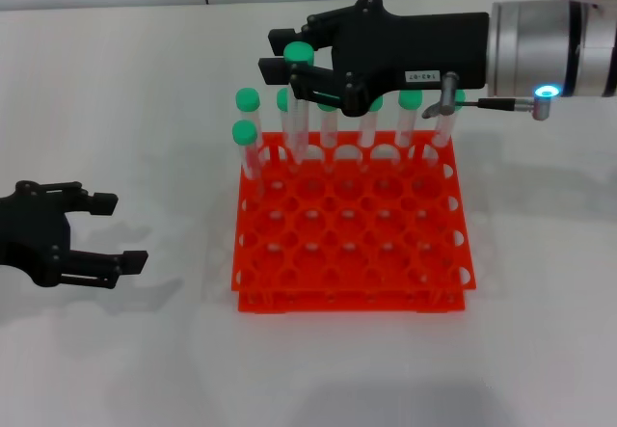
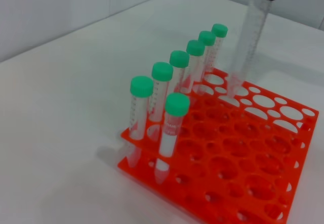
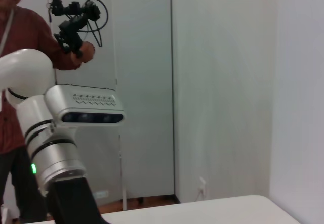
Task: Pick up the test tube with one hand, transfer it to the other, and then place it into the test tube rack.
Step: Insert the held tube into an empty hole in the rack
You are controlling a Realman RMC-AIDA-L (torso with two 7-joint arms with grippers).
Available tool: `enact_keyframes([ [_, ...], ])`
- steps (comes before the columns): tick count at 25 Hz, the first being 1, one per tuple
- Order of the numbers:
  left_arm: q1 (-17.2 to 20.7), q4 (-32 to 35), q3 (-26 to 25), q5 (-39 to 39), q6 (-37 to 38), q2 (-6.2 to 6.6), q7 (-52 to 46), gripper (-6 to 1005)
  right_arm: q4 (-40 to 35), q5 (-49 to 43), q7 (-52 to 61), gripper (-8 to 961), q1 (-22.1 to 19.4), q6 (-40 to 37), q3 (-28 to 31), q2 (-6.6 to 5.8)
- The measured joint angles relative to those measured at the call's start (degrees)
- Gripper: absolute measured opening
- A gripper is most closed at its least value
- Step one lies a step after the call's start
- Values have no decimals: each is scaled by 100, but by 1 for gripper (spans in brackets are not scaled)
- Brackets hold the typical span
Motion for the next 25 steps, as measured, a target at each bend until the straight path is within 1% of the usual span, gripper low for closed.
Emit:
enact_keyframes([
  [7,-49,-13,9,85,-36,-73,58,889,93,301,-176,266,30,272,-227,16],
  [14,-83,-15,8,111,-89,-122,135,889,674,1048,-903,266,105,398,-458,19],
  [22,-139,-31,11,117,-92,-144,153,889,1140,1645,-1580,266,173,750,-841,27],
  [25,-146,-33,15,117,-94,-144,153,889,1253,1758,-1710,266,184,794,-872,28],
])
